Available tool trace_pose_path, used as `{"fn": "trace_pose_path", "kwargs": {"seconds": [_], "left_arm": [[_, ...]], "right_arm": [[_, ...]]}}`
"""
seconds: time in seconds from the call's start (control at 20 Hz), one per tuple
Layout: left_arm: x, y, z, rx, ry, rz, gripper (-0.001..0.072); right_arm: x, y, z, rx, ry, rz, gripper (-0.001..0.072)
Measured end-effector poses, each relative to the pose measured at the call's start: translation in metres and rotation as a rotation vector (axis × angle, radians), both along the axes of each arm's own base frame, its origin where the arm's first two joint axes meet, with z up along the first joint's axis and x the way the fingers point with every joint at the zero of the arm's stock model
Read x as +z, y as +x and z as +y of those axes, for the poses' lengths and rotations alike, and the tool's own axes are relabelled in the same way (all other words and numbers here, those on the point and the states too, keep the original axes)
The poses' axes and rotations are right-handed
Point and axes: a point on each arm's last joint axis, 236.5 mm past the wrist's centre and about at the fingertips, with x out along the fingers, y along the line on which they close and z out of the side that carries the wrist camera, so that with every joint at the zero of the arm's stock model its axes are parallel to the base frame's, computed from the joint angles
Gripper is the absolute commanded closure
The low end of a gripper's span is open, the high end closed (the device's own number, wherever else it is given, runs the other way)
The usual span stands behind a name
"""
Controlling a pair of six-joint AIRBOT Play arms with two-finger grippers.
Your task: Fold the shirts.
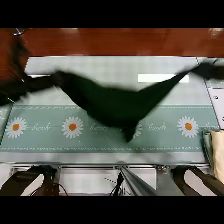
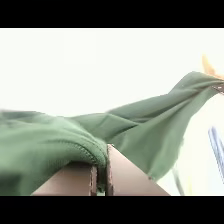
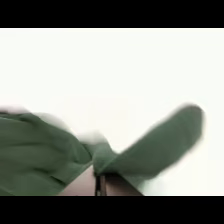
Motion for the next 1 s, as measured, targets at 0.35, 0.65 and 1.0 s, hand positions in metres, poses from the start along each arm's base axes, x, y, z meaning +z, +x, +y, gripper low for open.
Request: {"fn": "trace_pose_path", "kwargs": {"seconds": [0.35, 0.65, 1.0], "left_arm": [[0.233, -0.054, 0.075, 0.276, 0.22, -0.539, 0.0681], [0.284, -0.149, 0.12, 0.516, 0.382, -0.699, 0.0681], [0.223, -0.187, 0.155, 0.604, 0.586, -0.499, 0.0681]], "right_arm": [[0.242, -0.092, 0.012, -0.079, -0.25, -0.566, 0.0691], [0.294, -0.199, 0.019, -0.211, -0.379, -0.756, 0.0691], [0.267, -0.232, 0.007, -0.292, -0.429, -0.682, 0.0691]]}}
